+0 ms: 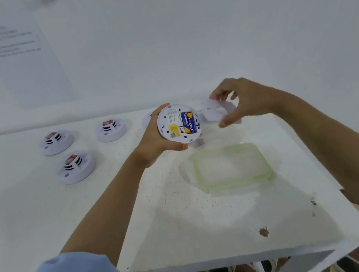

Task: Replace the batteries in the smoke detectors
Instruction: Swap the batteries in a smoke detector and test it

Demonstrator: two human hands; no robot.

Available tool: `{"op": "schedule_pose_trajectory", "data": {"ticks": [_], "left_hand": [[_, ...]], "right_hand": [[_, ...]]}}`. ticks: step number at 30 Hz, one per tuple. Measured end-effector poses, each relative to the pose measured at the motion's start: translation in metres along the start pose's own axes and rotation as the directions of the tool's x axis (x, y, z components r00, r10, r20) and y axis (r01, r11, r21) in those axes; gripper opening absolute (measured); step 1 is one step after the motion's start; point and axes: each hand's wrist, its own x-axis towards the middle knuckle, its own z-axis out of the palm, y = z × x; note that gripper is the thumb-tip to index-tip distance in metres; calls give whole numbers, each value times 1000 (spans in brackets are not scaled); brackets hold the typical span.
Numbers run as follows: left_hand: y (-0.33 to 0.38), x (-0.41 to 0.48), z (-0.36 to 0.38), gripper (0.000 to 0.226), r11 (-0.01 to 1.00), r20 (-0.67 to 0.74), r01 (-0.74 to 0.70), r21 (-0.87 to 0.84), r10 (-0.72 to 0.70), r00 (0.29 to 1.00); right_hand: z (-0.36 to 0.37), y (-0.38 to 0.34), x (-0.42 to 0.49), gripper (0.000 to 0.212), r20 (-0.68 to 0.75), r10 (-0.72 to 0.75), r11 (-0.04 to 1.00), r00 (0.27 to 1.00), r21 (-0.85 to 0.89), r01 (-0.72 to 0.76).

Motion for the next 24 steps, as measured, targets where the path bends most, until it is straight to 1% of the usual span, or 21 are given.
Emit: {"op": "schedule_pose_trajectory", "data": {"ticks": [4,6,9,12,16,21,24], "left_hand": [[-2,25,-6,107,999,67,-23,25,22,998],[-3,37,-9,106,997,89,-35,69,29,996],[-3,51,-10,105,992,78,-49,113,40,996],[-4,63,-9,108,993,96,-75,92,67,993],[-4,78,-4,109,998,108,-34,53,28,994],[-8,94,-1,106,999,100,-26,37,22,995],[-9,101,-1,110,999,113,-21,25,18,993]], "right_hand": [[16,-24,36,60,21,-97,995,995,-11,97],[23,-26,49,60,18,-108,993,994,-39,109],[26,-22,59,64,-1,-116,991,993,-68,116],[26,-15,67,66,12,-126,988,992,-90,127],[25,-2,80,68,15,-129,985,992,-114,130],[20,14,92,68,34,-134,986,990,-99,137],[16,20,98,68,41,-143,985,989,-89,146]]}}
